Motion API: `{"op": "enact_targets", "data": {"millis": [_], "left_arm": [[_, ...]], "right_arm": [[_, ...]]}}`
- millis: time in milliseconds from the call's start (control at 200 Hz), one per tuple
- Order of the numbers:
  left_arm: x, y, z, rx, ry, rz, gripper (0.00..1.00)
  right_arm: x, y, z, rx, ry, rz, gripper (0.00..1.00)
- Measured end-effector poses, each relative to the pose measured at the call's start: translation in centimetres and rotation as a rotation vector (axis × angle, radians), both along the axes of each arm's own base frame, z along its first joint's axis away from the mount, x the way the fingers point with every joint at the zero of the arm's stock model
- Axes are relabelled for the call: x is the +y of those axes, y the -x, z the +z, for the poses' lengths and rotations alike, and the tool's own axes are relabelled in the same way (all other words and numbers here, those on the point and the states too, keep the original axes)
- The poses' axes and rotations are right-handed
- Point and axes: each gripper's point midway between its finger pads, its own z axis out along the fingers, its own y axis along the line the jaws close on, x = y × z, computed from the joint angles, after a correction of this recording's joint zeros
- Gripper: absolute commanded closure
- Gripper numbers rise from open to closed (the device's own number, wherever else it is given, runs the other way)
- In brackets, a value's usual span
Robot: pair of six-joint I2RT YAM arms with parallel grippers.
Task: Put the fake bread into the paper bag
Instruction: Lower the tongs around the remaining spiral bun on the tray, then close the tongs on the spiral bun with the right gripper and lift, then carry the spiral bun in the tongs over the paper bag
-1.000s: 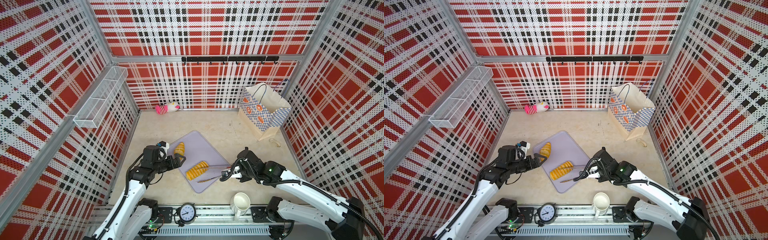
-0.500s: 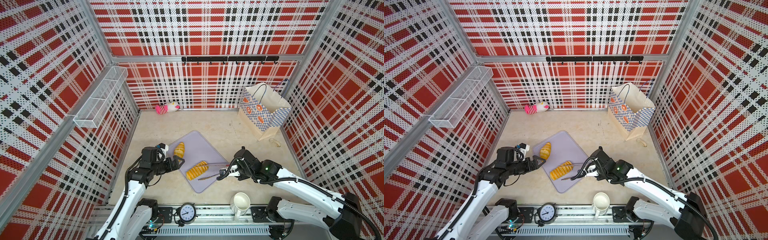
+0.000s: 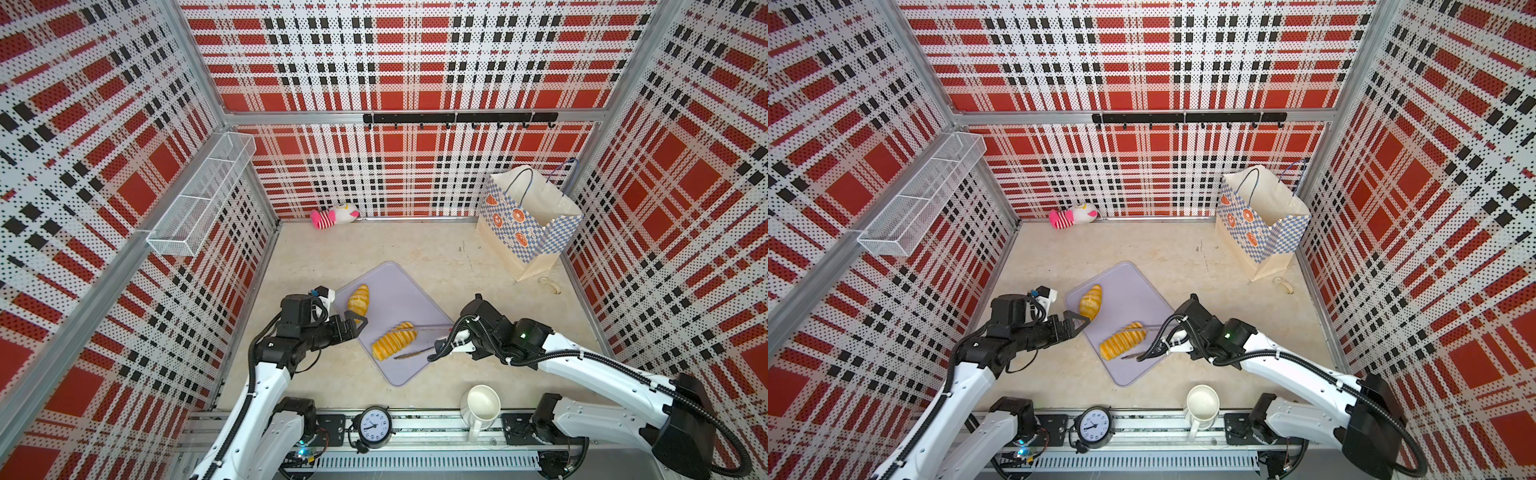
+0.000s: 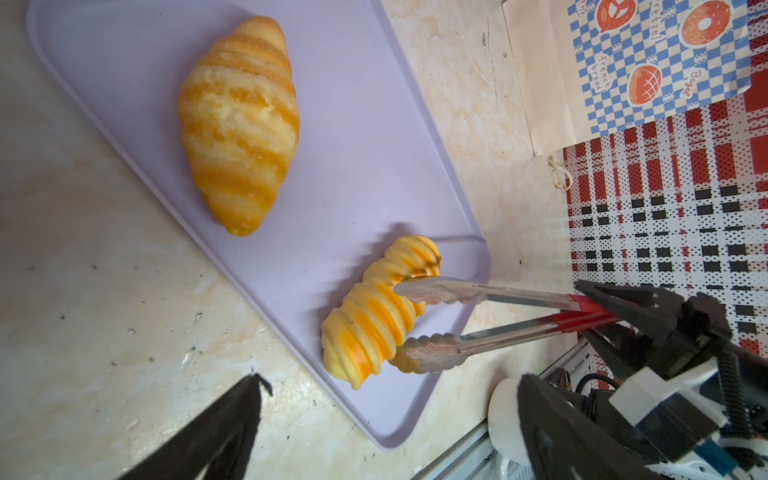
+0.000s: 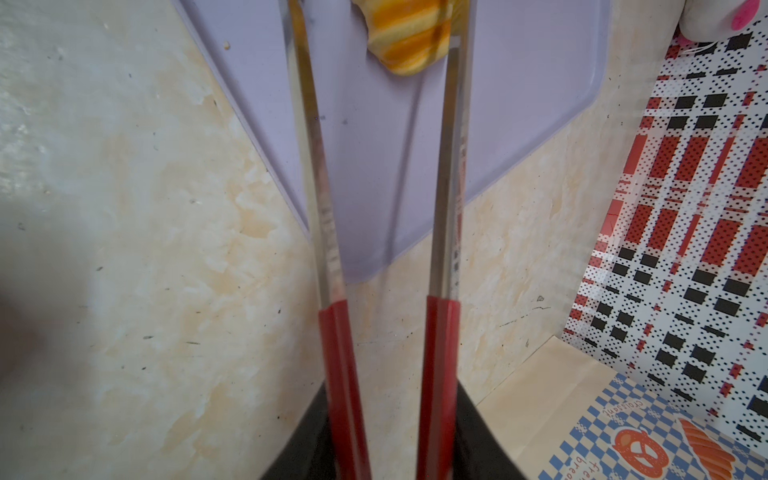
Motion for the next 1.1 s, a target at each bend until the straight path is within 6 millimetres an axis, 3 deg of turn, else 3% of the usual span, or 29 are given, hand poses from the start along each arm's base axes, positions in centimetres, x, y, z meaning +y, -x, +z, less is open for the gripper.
{"op": "enact_targets", "data": {"millis": [256,556,671,932,1097], "left_arm": [[0.2,-0.1,0.0,0.001,0.003,0.009,0.02],[-0.1,-0.4,1.0,-0.013,0.053,0.02,0.02],[-0.4,-0.9,2.9,-0.082,0.103,0.027,0.02],[-1.3,-2.0,9.5,-0.336,0.258,0.022,0.02],[-1.5,-2.3,12.0,-0.453,0.345,0.024,0.02]], "right_arm": [[0.3,-0.1,0.7,-0.023,-0.026,-0.003,0.81],[-0.2,0.3,5.6,-0.113,-0.234,-0.075,0.83],[-0.7,0.7,7.3,-0.129,-0.334,-0.125,0.85],[-2.3,1.7,12.6,-0.177,-0.648,-0.263,0.86],[-3.6,1.2,15.3,-0.193,-0.802,-0.412,0.85]]}}
